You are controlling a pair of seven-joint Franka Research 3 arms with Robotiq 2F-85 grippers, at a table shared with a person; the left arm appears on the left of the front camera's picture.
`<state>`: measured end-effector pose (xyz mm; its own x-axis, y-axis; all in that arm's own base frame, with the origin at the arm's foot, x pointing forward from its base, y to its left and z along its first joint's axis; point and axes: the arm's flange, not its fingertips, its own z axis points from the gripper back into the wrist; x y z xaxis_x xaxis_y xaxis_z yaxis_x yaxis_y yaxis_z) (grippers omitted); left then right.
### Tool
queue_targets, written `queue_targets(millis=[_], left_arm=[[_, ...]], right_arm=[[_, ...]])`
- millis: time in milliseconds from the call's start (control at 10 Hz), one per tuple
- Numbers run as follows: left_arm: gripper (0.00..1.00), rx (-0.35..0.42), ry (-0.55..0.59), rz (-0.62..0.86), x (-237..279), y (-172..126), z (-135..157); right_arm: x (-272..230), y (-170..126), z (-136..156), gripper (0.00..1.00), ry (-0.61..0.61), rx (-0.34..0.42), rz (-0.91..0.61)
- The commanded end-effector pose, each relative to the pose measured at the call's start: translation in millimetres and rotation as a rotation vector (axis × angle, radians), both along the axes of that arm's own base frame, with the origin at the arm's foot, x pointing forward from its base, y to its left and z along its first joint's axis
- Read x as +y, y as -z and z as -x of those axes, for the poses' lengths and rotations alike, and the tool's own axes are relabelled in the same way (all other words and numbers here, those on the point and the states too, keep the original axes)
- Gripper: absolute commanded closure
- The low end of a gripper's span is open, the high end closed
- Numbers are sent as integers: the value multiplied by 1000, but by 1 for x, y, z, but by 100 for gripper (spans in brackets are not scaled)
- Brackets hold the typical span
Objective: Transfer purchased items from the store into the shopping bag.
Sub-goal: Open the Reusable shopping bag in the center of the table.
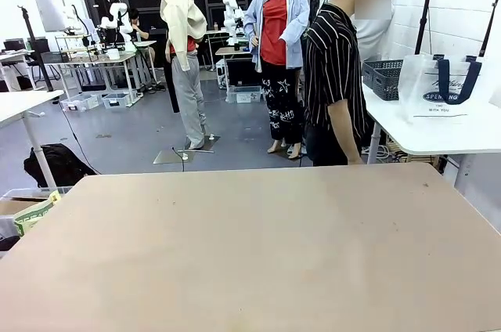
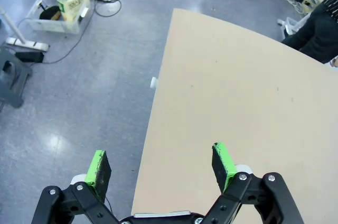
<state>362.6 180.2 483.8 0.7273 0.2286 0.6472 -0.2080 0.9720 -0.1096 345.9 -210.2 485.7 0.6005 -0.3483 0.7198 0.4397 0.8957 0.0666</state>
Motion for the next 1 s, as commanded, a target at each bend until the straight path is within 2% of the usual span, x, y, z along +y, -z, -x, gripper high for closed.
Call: queue_targets(millis=[0, 900], left_arm=[[0, 7, -31, -25, 8, -3, 5], [0, 7, -31, -25, 8, -3, 5]], right_arm=[[14, -11, -3, 0, -29, -7, 34], [14, -11, -3, 0, -29, -7, 34]])
